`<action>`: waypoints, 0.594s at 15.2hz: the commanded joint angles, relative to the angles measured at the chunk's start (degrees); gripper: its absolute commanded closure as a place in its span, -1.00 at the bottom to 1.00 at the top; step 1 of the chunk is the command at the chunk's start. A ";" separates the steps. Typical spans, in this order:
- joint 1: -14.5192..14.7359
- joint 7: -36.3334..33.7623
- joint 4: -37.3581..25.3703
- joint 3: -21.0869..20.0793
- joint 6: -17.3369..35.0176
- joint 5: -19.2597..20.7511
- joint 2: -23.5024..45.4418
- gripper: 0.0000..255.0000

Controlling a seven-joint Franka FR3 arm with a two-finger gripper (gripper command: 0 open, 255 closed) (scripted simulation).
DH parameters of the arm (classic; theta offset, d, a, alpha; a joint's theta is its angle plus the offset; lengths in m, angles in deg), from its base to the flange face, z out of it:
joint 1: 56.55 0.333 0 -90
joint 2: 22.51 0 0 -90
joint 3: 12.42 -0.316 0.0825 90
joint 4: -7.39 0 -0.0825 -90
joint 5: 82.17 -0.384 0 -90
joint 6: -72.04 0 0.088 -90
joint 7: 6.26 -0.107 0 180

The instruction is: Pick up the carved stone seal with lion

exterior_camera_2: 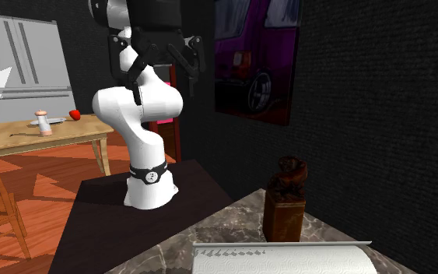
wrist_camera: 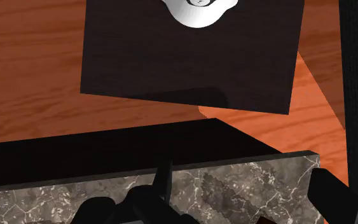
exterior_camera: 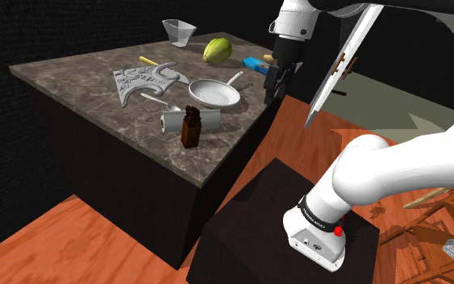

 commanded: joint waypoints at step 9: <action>-0.05 -16.14 -1.61 -9.77 13.93 -4.94 9.97 -1.00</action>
